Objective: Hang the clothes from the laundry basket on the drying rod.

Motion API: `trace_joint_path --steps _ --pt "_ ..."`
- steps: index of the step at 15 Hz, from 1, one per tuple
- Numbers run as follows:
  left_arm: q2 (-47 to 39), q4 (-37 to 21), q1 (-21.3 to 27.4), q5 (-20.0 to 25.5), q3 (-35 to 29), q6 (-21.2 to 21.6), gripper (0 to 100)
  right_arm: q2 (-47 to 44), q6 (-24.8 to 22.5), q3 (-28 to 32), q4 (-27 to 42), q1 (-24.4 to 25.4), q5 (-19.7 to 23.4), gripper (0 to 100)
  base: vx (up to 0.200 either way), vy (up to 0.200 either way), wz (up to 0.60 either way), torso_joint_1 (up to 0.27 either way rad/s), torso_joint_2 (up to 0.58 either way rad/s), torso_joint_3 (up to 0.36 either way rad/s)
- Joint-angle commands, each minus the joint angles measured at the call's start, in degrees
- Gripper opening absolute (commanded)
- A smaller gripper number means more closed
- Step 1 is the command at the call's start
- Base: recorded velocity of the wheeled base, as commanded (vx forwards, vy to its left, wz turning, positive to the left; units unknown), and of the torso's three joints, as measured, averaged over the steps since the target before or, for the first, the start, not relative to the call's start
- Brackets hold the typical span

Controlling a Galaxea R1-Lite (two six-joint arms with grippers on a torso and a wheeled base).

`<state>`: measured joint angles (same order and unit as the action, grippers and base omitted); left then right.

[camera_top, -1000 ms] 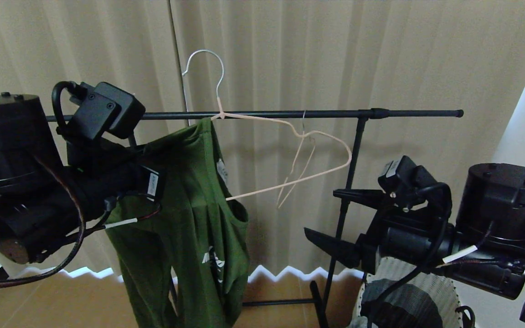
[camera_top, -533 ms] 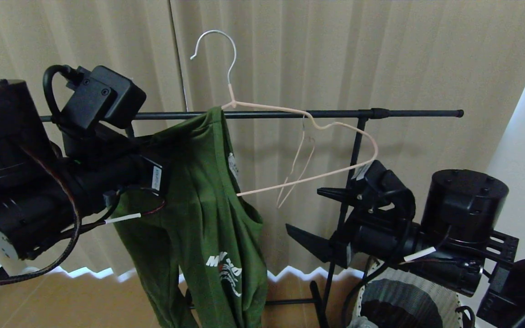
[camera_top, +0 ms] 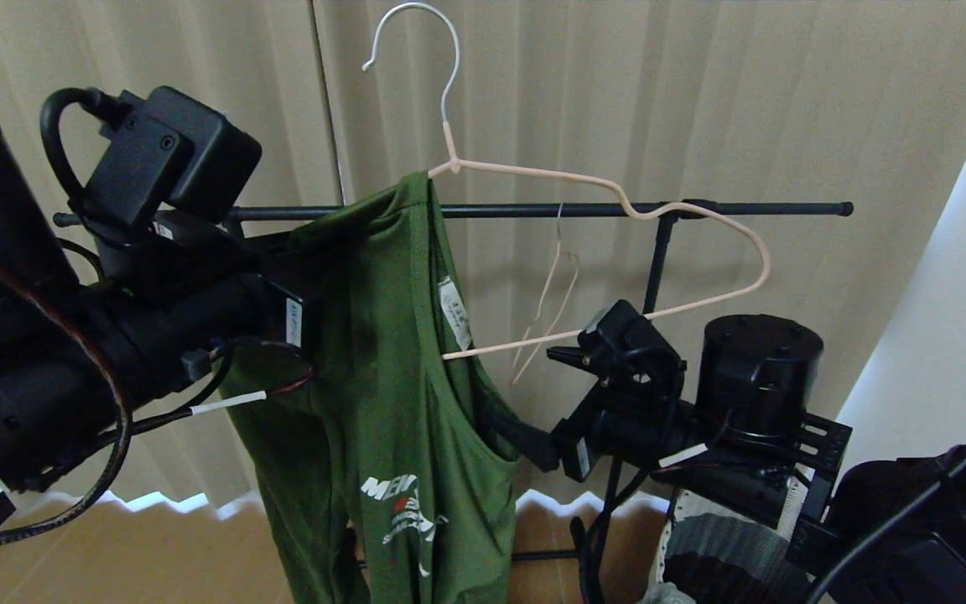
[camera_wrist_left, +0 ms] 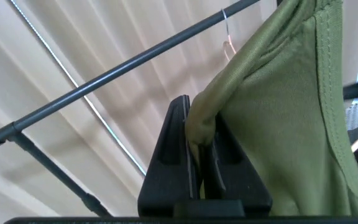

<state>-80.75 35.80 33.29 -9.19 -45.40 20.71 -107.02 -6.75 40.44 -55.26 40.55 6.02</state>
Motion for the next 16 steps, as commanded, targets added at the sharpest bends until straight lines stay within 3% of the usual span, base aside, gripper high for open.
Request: trace_joint_path --steps 1,6,10,12,16 --pt "0.1 0.1 0.1 0.0 0.0 -0.1 0 -0.8 0.0 -0.3 0.0 1.1 -0.2 100 0.0 0.0 0.0 0.0 0.0 0.0" --pt "0.6 1.2 -1.9 -0.3 0.5 0.3 0 0.6 0.0 -4.0 0.0 -0.4 -3.9 100 0.0 0.0 0.0 0.0 0.0 0.0" --pt "2.4 1.2 -5.3 -0.3 3.5 1.3 0 5.9 -0.4 -9.4 0.3 -7.1 -3.9 100 0.0 0.0 0.0 0.0 0.0 0.0" --pt "3.6 1.2 -6.9 0.0 7.1 4.2 0 6.9 -0.5 -9.3 0.7 -10.8 -4.0 100 0.0 0.0 0.0 0.0 0.0 0.0" --pt "5.1 1.2 -7.9 0.0 11.8 5.6 0 7.3 -0.5 -7.9 0.7 -15.8 -4.0 100 0.0 0.0 0.0 0.0 0.0 0.0"
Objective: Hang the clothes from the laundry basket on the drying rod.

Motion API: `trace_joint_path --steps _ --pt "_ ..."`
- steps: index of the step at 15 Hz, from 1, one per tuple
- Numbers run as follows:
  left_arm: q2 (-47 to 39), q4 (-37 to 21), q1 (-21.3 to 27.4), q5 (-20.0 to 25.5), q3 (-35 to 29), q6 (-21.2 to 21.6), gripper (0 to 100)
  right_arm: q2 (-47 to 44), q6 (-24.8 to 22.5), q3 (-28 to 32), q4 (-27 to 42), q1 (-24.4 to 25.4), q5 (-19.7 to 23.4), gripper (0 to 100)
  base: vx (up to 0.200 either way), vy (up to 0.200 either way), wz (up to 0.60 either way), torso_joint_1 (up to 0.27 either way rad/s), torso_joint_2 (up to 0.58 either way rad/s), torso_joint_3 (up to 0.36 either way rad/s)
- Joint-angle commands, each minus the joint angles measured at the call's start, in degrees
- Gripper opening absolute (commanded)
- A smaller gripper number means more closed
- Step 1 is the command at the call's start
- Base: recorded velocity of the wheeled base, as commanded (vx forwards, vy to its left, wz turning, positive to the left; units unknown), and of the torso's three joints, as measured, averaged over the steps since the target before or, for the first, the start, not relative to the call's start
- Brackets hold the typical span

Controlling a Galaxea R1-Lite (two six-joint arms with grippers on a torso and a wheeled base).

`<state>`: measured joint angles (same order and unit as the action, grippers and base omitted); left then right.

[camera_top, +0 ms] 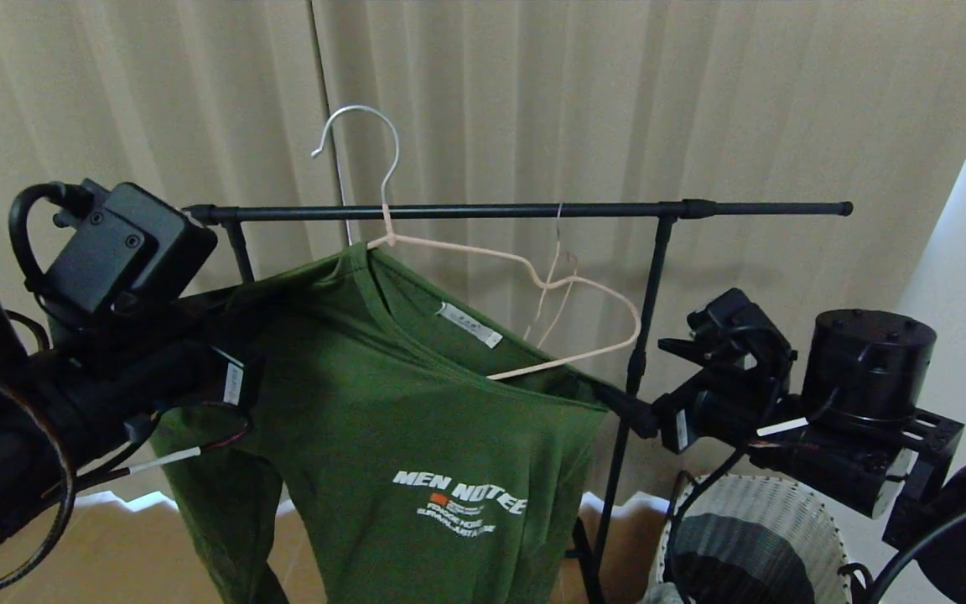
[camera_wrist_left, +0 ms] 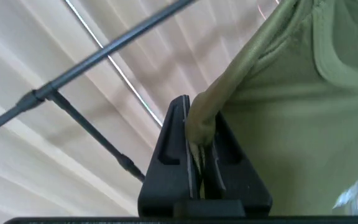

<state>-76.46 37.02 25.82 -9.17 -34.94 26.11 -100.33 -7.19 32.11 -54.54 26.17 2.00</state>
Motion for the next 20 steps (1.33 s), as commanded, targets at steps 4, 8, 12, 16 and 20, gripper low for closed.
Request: trace_joint_path --steps 4,8,12,16,20 --pt "0.7 0.1 -3.2 -0.1 4.0 5.8 0 1.7 -0.1 2.1 0.0 -3.1 0.0 100 0.0 0.0 0.0 0.0 0.0 0.0" --pt "-0.6 0.1 -3.8 -0.6 4.5 8.3 0 4.1 -0.1 2.3 0.2 -2.5 0.1 100 0.0 0.0 0.0 0.0 0.0 0.0" --pt "-3.0 0.1 -4.6 -3.0 3.2 7.5 0 10.3 -0.5 2.3 7.3 2.5 0.6 100 0.0 0.0 0.0 0.0 0.0 0.0" --pt "-4.9 3.2 -3.7 -3.8 2.0 2.8 0 12.1 -2.8 3.7 10.9 8.0 2.6 100 0.0 0.0 0.0 0.0 0.0 0.0" --pt "-6.8 8.2 -3.5 -3.8 2.7 2.5 0 10.8 -5.4 8.1 11.1 8.9 4.1 100 0.0 0.0 0.0 0.0 0.0 0.0"
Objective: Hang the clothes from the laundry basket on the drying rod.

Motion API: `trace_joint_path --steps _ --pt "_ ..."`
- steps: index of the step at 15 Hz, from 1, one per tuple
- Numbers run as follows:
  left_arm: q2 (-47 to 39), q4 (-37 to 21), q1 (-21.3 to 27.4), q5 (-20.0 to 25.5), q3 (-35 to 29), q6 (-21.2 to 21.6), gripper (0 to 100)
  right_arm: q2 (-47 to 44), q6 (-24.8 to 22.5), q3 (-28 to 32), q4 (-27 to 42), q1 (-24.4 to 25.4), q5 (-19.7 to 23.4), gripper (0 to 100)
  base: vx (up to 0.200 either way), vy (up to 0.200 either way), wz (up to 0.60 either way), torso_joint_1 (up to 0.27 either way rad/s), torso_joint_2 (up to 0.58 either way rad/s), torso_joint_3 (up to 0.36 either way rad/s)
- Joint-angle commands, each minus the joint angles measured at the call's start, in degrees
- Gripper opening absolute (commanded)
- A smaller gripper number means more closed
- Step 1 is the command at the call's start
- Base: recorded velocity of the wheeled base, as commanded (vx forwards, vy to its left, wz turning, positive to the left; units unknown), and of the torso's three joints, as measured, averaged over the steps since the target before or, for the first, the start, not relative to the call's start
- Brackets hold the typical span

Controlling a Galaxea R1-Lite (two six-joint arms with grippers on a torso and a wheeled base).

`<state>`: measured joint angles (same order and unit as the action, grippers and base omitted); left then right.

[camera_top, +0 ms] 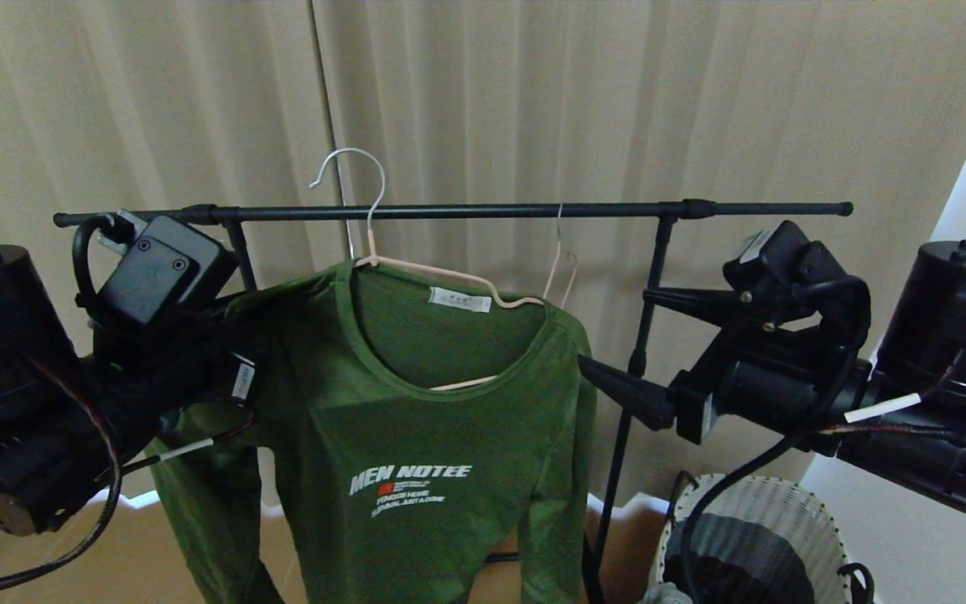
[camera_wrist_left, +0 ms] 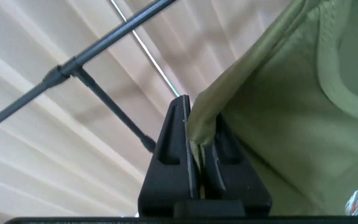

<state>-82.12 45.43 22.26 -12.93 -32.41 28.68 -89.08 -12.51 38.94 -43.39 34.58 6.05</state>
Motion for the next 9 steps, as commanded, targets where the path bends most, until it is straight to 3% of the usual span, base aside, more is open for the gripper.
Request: trace_joint_path --steps 1,5,9 --pt "-2.2 1.9 0.6 0.1 0.0 0.0 0 -2.0 -2.0 3.5 0.0 0.7 -0.1 100 0.0 0.0 0.0 0.0 0.0 0.0" --pt "-5.0 5.5 3.8 -0.1 0.0 0.1 0 -5.9 -7.8 10.7 2.9 0.7 -0.5 100 0.0 0.0 0.0 0.0 0.0 0.0" --pt "-5.2 5.6 5.7 -0.1 0.2 0.1 0 -9.5 -10.1 15.3 5.5 0.7 -1.1 100 0.0 0.0 0.0 0.0 0.0 0.0"
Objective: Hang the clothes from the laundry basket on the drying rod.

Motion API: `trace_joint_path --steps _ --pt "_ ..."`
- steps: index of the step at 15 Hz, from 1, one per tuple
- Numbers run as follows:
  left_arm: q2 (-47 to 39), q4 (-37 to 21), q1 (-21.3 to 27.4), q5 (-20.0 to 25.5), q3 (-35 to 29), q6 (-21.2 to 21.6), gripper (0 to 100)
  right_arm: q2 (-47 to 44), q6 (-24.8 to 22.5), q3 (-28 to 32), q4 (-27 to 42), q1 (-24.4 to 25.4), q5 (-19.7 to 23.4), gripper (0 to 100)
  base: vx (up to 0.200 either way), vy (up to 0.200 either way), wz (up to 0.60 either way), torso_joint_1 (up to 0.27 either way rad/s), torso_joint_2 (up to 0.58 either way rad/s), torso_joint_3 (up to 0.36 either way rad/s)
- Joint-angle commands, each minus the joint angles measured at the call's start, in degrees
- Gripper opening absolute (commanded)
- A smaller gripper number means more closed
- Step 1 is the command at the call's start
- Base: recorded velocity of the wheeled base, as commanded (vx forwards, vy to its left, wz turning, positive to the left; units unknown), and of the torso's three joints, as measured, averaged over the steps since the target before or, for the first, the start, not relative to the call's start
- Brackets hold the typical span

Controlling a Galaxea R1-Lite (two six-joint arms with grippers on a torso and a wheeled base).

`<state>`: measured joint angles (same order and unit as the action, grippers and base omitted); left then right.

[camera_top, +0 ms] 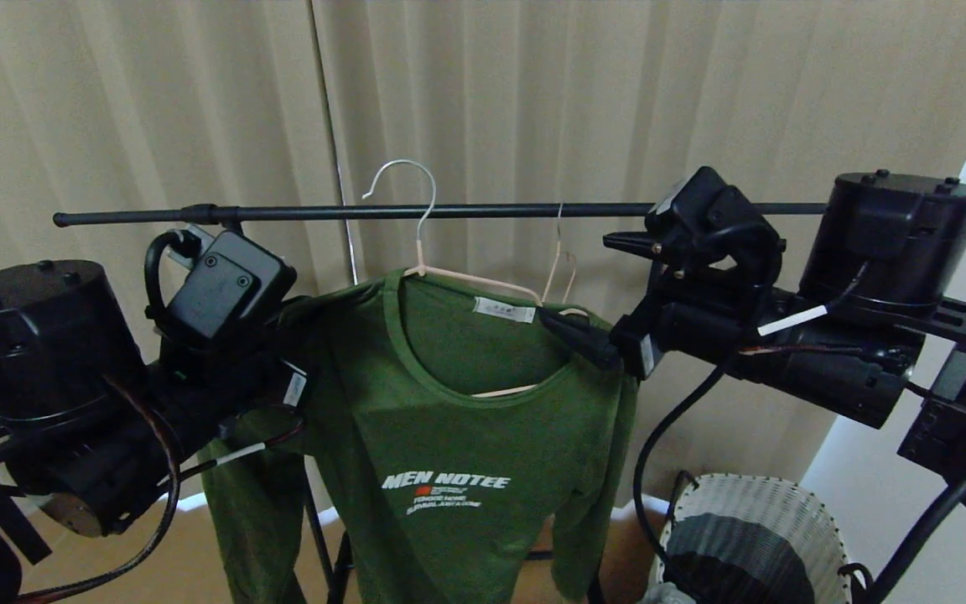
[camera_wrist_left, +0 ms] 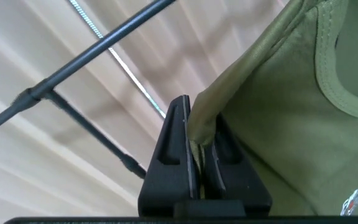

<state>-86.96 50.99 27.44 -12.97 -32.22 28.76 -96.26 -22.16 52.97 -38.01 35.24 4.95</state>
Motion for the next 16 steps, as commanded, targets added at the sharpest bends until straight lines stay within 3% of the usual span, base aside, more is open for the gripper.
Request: trace_joint_path --steps 1,4,12,13,16 --pt "-0.3 0.1 1.0 0.0 0.1 0.1 0 -3.5 -0.9 1.8 0.1 0.0 -0.8 100 0.0 0.0 0.0 0.0 0.0 0.0" --pt "-0.1 0.1 2.5 0.0 0.1 0.1 0 -5.9 -2.4 2.8 -0.2 -0.1 -2.8 100 0.0 0.0 0.0 0.0 0.0 0.0" --pt "0.3 0.1 4.0 0.0 0.3 0.4 0 -7.3 -2.4 4.0 0.0 1.1 -3.0 100 0.0 0.0 0.0 0.0 0.0 0.0" --pt "0.3 0.1 4.0 0.0 0.5 0.5 0 -7.2 -2.4 4.0 0.0 1.1 -3.0 0 0.0 0.0 0.0 0.0 0.0 0.0" --pt "0.4 0.2 5.1 0.0 0.8 0.5 0 -7.3 -2.4 3.9 -0.1 1.1 -3.0 0 0.0 0.0 0.0 0.0 0.0 0.0"
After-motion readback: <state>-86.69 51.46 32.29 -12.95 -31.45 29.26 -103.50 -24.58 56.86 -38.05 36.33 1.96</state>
